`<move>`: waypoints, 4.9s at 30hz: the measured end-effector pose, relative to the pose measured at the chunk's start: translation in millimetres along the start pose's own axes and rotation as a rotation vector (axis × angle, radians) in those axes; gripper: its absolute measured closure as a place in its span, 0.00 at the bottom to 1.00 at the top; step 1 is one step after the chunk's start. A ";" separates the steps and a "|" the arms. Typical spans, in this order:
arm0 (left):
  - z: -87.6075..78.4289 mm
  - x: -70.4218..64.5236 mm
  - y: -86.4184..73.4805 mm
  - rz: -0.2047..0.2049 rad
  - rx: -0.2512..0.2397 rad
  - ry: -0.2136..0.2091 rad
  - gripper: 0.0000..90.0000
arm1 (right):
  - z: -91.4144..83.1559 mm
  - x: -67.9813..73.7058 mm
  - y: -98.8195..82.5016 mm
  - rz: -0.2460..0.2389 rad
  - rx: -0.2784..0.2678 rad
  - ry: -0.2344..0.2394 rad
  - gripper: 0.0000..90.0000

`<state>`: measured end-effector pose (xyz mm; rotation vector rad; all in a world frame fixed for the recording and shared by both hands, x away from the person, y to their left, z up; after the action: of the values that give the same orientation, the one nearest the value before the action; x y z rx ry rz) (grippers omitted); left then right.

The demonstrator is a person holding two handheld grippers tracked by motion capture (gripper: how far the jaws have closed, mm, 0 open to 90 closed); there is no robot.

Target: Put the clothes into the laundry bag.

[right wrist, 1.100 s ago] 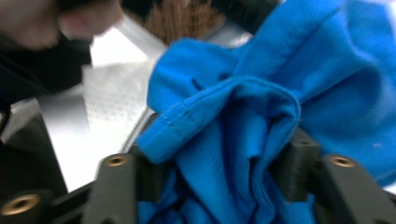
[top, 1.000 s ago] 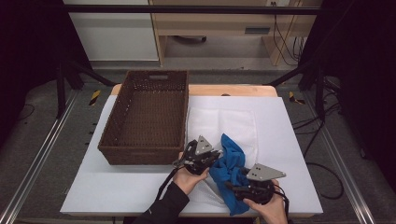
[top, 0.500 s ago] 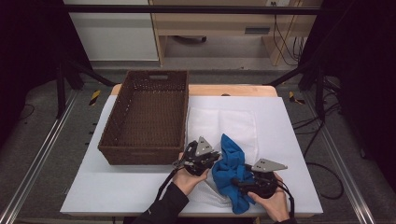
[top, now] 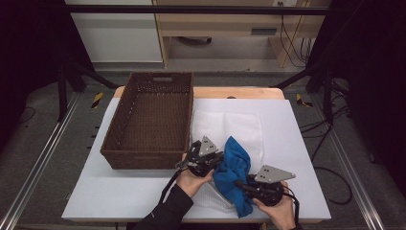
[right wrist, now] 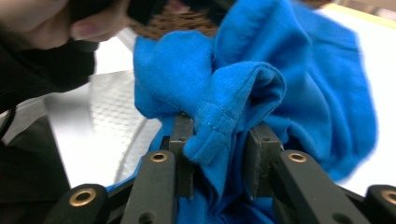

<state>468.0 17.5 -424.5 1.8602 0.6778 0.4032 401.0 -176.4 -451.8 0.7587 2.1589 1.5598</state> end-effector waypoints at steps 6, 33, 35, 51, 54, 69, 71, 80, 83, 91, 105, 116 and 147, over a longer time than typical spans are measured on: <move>-4.9 -2.9 0.6 0.005 -0.008 -0.007 0.99 | 37.8 0.8 -7.9 0.008 0.106 0.013 0.78; -13.9 -4.1 -8.7 0.010 -0.035 -0.006 0.99 | 18.9 -30.1 -11.7 0.069 0.000 -0.178 0.14; -14.4 -4.7 -8.7 0.011 -0.039 -0.009 0.99 | 29.0 -34.9 -15.4 0.088 0.026 -0.170 0.14; -11.2 -0.9 -5.8 0.002 -0.034 0.002 0.99 | 8.6 -26.6 -6.3 0.059 -0.042 -0.095 0.82; -10.4 -0.8 -2.9 -0.002 -0.039 0.005 0.99 | 4.5 -16.8 -2.7 0.047 -0.051 -0.034 0.84; -22.2 -12.7 -8.4 0.013 -0.063 -0.027 0.99 | 59.8 -21.3 -18.1 0.028 0.078 -0.202 0.75; -21.6 -9.2 -9.5 0.005 -0.057 -0.022 0.99 | 51.1 -19.8 -17.5 0.042 0.057 -0.176 0.66; -19.3 -3.3 -10.3 0.000 -0.050 -0.008 0.99 | -17.1 -19.4 -10.3 0.111 -0.141 -0.115 0.52; -19.4 -4.3 -10.0 0.006 -0.050 -0.006 0.99 | -29.3 -22.8 2.1 0.126 -0.202 -0.124 0.52; -22.0 -3.4 -9.7 0.006 -0.050 -0.008 0.99 | -34.8 -33.1 33.0 0.124 -0.244 -0.197 0.71; -22.7 -2.3 -11.4 0.000 -0.050 -0.011 0.99 | 22.0 -11.0 -23.7 0.072 0.080 -0.087 0.39; -23.2 -3.5 -12.5 -0.004 -0.051 -0.018 0.99 | 38.2 -2.7 -39.3 0.044 0.172 -0.103 0.61; -25.2 0.0 -12.4 -0.008 -0.049 -0.027 0.99 | 16.5 -25.2 1.9 0.086 -0.078 -0.150 0.46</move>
<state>450.5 39.3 -426.4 1.8135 0.6512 0.3859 430.9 -179.1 -455.6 0.9232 1.9705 1.5661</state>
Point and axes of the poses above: each handheld gripper's, and its own axes: z roughly forward along the jaws, y roughly out of its top, x roughly to its left, the point moved 2 cm from there along z, roughly forward along the jaws, and after that the axes turned 10 degrees about -x, right-handed, at the moved point
